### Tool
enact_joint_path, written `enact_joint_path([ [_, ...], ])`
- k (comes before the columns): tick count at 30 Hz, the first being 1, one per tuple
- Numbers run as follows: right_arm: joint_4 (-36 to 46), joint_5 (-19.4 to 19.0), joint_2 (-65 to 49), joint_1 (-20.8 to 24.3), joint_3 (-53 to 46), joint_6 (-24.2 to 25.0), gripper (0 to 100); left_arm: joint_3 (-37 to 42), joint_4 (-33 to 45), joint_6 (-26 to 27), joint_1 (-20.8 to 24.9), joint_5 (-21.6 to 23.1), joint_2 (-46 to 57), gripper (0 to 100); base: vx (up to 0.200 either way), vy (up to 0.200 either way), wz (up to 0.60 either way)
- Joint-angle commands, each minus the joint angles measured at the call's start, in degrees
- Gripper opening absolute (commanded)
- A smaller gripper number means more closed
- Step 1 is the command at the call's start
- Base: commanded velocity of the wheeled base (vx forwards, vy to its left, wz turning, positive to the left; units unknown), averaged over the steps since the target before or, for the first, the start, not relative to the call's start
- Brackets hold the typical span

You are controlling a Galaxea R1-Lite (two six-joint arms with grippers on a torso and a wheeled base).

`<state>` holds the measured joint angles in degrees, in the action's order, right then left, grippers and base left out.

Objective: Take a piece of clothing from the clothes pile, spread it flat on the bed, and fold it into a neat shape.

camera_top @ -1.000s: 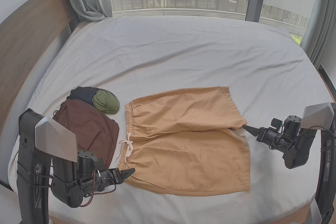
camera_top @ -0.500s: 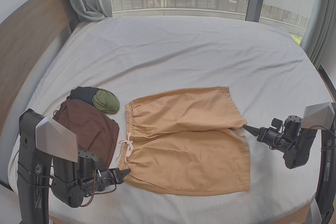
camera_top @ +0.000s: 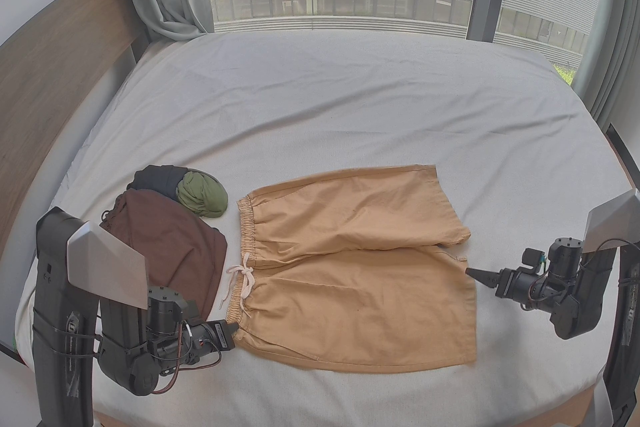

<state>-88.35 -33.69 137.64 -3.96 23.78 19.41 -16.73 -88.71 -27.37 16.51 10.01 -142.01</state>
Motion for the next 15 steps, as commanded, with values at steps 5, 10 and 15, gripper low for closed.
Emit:
enact_joint_path([
  [5, 0.02, -0.06, 1.49, 0.27, -12.27, -7.37, 100, -0.15, -0.06, 0.21, 0.02, -0.08, 0.33, 0, 0.000, 0.000, 0.00],
  [10, 0.02, 0.03, 2.81, 1.59, -13.24, -7.54, 100, -0.24, -0.06, 0.21, 0.11, -0.08, 0.06, 0, 0.000, 0.000, 0.00],
  [15, 0.02, 0.03, 3.60, 1.94, -14.56, -7.54, 100, -0.15, -0.06, 0.12, 0.11, 0.01, 0.06, 0, 0.000, 0.000, 0.00],
])
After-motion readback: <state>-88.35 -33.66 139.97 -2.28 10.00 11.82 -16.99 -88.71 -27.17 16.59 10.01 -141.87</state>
